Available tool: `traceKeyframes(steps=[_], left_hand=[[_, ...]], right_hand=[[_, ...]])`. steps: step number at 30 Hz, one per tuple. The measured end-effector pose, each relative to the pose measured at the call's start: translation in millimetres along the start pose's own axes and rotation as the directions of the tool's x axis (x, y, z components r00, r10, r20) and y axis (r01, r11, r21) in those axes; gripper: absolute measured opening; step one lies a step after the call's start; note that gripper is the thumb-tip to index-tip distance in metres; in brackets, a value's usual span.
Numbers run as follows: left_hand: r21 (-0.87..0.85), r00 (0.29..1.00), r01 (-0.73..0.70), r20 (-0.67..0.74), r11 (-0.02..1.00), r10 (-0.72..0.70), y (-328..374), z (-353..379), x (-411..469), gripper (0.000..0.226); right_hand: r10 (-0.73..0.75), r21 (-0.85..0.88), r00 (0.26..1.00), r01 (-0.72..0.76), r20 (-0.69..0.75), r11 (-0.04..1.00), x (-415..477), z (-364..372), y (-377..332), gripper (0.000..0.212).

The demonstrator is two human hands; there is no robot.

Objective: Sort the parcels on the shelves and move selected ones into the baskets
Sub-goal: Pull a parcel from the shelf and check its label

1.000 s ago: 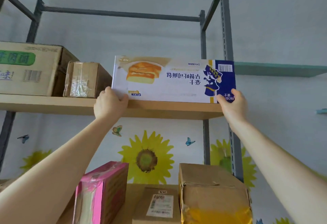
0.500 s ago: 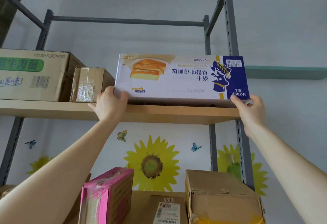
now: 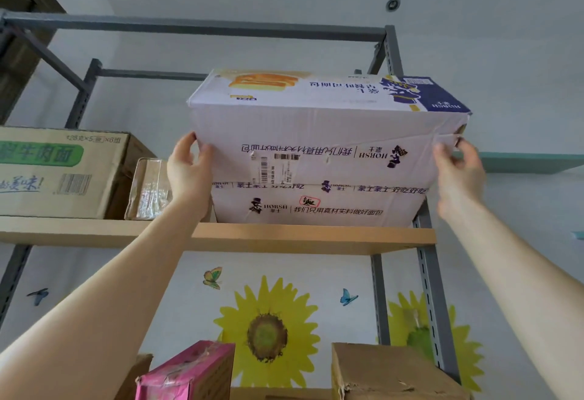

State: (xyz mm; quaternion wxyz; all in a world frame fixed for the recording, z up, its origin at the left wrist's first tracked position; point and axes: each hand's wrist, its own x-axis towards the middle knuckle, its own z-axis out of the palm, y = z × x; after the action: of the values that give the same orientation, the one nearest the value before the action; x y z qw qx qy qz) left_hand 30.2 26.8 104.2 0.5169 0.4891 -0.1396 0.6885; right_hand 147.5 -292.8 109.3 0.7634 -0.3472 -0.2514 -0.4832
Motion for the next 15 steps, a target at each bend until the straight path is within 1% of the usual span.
traceKeyframes(steps=[2, 4, 5, 6, 7, 8, 9, 10, 13, 14, 15], left_hand=[[-0.032, 0.997, 0.08, 0.003, 0.996, -0.08, 1.2, 3.6, 4.7, 0.04], [-0.043, 0.995, 0.092, -0.02, 0.995, -0.093, 2.7, 6.6, 9.7, 0.048], [-0.029, 0.994, 0.092, -0.05, 0.995, -0.093, 3.2, 7.3, 12.5, 0.051], [-0.01, 0.993, 0.087, -0.081, 0.996, -0.087, 3.5, 7.5, 14.4, 0.05], [0.014, 0.992, 0.073, -0.1, 0.997, -0.072, 3.3, 7.2, 15.3, 0.046], [0.038, 0.994, 0.057, -0.099, 0.998, -0.053, 1.9, 7.1, 15.8, 0.041], [0.069, 0.996, 0.051, -0.081, 0.996, -0.046, 0.1, 7.9, 15.4, 0.039], [0.104, 0.997, 0.06, -0.054, 0.993, -0.054, -1.6, 8.6, 14.9, 0.04], [0.148, 0.993, 0.096, 0.053, 0.984, -0.105, -7.0, 10.7, 14.8, 0.049], [0.168, 0.991, 0.102, 0.073, 0.981, -0.116, -8.8, 11.3, 15.2, 0.047], [0.194, 0.988, 0.116, 0.078, 0.974, -0.134, -10.6, 11.4, 15.1, 0.041]], right_hand=[[0.058, 0.041, 0.998, -0.06, 0.033, 0.997, 4.1, 4.5, -5.3, 0.037], [0.105, 0.112, 0.993, -0.111, 0.062, 0.987, 11.5, 8.0, -7.5, 0.034], [0.092, 0.112, 0.994, -0.099, 0.06, 0.989, 14.9, 8.7, -7.3, 0.025], [0.065, 0.084, 0.997, -0.069, 0.042, 0.994, 18.3, 8.5, -5.8, 0.017], [0.039, 0.038, 0.999, -0.04, 0.02, 0.998, 19.7, 8.1, -4.3, 0.013], [0.014, -0.027, 1.0, -0.014, -0.001, 1.0, 20.3, 7.0, -2.0, 0.017], [-0.01, -0.104, 1.0, 0.009, -0.009, 0.994, 19.5, 5.9, 1.2, 0.026], [-0.022, -0.17, 1.0, 0.022, 0.007, 0.985, 19.0, 5.1, 4.8, 0.033], [0.021, -0.247, 0.994, 0.006, 0.106, 0.969, 16.5, 6.6, 8.4, 0.04], [0.05, -0.281, 0.991, -0.012, 0.128, 0.96, 16.0, 6.5, 7.9, 0.041], [0.084, -0.32, 0.987, -0.037, 0.134, 0.947, 16.1, 5.0, 8.1, 0.039]])
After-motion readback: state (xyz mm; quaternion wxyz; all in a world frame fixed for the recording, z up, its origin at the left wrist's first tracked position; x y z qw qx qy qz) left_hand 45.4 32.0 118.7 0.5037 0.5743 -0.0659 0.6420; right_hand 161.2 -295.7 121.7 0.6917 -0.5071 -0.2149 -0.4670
